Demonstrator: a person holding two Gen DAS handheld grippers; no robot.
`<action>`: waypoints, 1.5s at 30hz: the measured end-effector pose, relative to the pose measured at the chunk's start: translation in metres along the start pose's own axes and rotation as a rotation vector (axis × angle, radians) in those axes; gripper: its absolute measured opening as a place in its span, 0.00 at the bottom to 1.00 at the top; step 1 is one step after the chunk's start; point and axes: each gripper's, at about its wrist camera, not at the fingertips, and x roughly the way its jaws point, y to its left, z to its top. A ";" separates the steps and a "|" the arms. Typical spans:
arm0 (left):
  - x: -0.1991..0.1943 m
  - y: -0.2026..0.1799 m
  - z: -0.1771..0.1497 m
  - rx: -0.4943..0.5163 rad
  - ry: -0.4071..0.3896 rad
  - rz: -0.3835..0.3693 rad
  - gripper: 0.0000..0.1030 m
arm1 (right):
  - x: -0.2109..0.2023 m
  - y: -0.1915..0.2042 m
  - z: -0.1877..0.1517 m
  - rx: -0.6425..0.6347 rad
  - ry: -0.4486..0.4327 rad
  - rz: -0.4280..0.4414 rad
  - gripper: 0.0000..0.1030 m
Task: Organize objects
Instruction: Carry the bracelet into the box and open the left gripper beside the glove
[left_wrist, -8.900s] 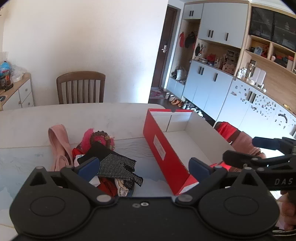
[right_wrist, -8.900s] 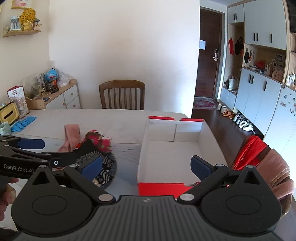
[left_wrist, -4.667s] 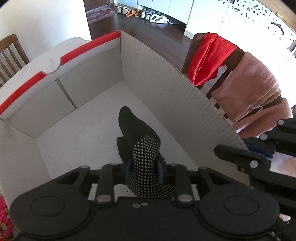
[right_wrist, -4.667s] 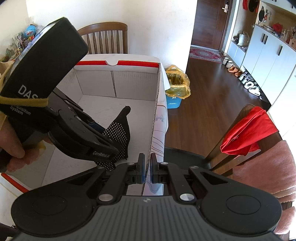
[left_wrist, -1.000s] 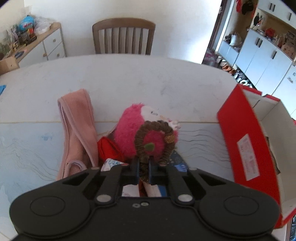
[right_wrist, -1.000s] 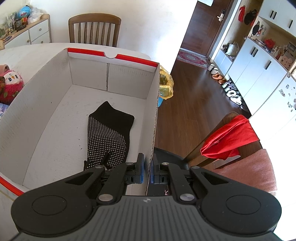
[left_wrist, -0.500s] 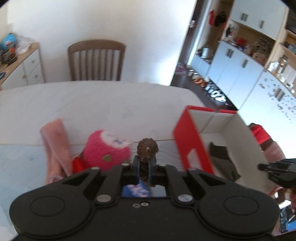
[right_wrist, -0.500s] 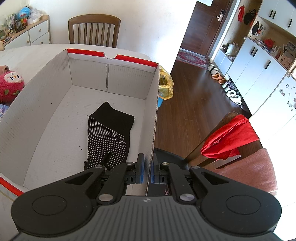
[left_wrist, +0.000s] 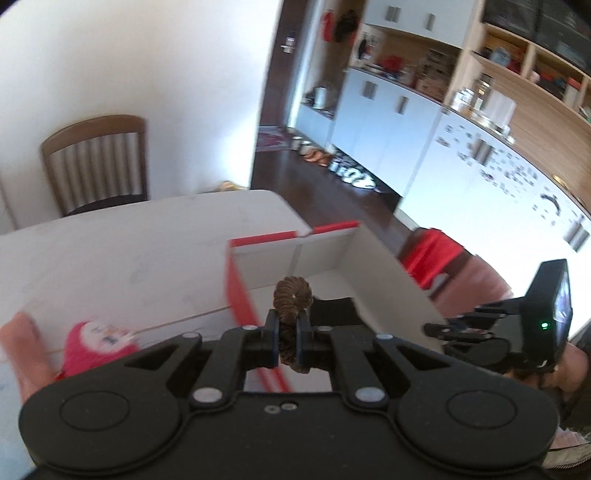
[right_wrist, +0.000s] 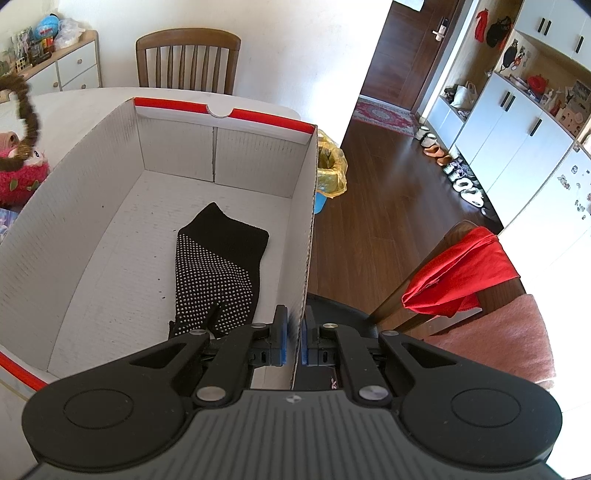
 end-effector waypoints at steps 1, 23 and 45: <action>0.004 -0.005 0.001 0.013 0.004 -0.008 0.05 | 0.000 0.000 0.000 0.000 0.000 0.001 0.06; 0.116 -0.084 -0.038 0.240 0.318 -0.166 0.05 | 0.003 -0.005 -0.001 0.013 0.015 0.033 0.06; 0.172 -0.084 -0.055 0.298 0.486 -0.068 0.17 | 0.004 -0.008 -0.001 0.030 0.029 0.043 0.06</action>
